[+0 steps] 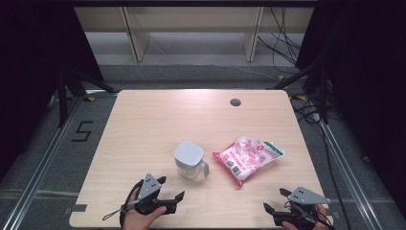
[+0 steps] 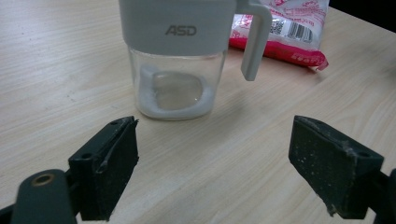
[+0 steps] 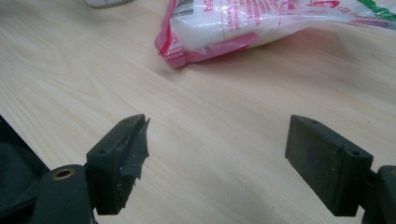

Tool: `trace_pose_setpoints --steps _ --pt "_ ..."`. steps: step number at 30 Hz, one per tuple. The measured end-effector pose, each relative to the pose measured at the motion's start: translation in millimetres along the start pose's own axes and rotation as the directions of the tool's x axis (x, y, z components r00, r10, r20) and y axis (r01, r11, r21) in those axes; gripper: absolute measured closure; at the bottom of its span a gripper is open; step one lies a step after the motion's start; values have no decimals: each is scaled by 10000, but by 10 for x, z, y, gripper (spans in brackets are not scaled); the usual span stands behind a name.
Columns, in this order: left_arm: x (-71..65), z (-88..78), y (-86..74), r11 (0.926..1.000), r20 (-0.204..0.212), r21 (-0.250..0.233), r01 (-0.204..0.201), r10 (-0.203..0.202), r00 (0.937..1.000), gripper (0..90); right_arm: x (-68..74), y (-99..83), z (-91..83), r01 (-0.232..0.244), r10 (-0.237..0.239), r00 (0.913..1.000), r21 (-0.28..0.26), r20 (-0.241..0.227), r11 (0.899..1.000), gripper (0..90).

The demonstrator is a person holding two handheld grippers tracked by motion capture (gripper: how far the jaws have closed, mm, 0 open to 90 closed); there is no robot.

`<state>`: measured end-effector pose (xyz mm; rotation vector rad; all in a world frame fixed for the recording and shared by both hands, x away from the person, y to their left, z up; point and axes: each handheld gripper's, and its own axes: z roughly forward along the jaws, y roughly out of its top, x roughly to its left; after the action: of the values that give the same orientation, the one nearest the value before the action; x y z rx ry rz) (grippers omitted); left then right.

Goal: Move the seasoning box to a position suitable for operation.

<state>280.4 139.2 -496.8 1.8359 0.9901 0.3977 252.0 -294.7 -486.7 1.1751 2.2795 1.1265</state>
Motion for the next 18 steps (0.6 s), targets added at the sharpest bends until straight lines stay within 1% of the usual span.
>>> trace_pose_setpoints --steps 1,2,3,4,5,6,7,8,9,10,11,12,13,14,16,17,18 --pt "1 5 -2 10000 57 52 -78 78 10000 150 2 0 8 -37 37 9998 1 194 10000 219" --pt "-5 10 -2 9999 110 86 -139 138 9998 150 -1 -1 8 30 -30 9999 2 134 10000 218" --pt "-17 19 -6 9999 137 76 -97 96 9999 153 2 1 2 -37 37 10000 30 -46 10000 218" --pt "-19 14 -4 9994 74 211 -291 289 9996 163 1 0 5 -4 4 10000 52 -48 10000 218" --pt "-41 31 -7 10000 187 25 -93 93 9998 175 -2 0 10 36 -36 9999 45 -95 10000 218" --pt "-45 27 -4 9994 162 124 -326 324 9993 175 2 -1 6 -6 6 10000 70 -38 10000 219" --pt "-59 38 -5 9997 219 15 -240 240 9995 176 2 -2 8 12 -11 10000 77 -39 10000 218" --pt "-59 37 -5 9993 213 61 -379 377 9991 180 -1 -2 8 47 -47 10000 74 -11 10000 218" --pt "-75 48 -7 9995 229 -72 -303 304 9993 184 16 -4 7 -141 140 9999 98 38 9999 218" --pt "-82 51 -9 9995 265 -79 -311 313 9992 194 15 -5 8 -133 132 9999 101 33 9999 218" --pt "-92 45 -10 9988 260 33 -491 490 9985 221 15 -5 9 -125 125 9999 105 37 9999 218" --pt "-92 45 -10 9988 260 33 -491 490 9985 277 15 -5 9 -125 125 9999 105 37 9999 218" --pt "-99 47 -11 9973 324 94 -723 720 9969 277 15 -6 10 -117 117 9999 121 39 9999 218" --pt "-128 78 -17 9965 361 69 -836 833 9959 319 2 -3 9 43 -44 10000 180 36 9998 218" --pt "-147 92 -21 9964 357 28 -846 844 9958 346 1 -3 10 40 -41 10000 184 38 9998 218" --pt "-164 106 -23 9960 325 2 -894 894 9955 346 1 -4 10 46 -46 10000 186 41 9998 218" --pt "-195 135 -24 9943 433 58 -1068 1065 9934 343 2 -7 8 67 -68 10000 187 54 9998 220"
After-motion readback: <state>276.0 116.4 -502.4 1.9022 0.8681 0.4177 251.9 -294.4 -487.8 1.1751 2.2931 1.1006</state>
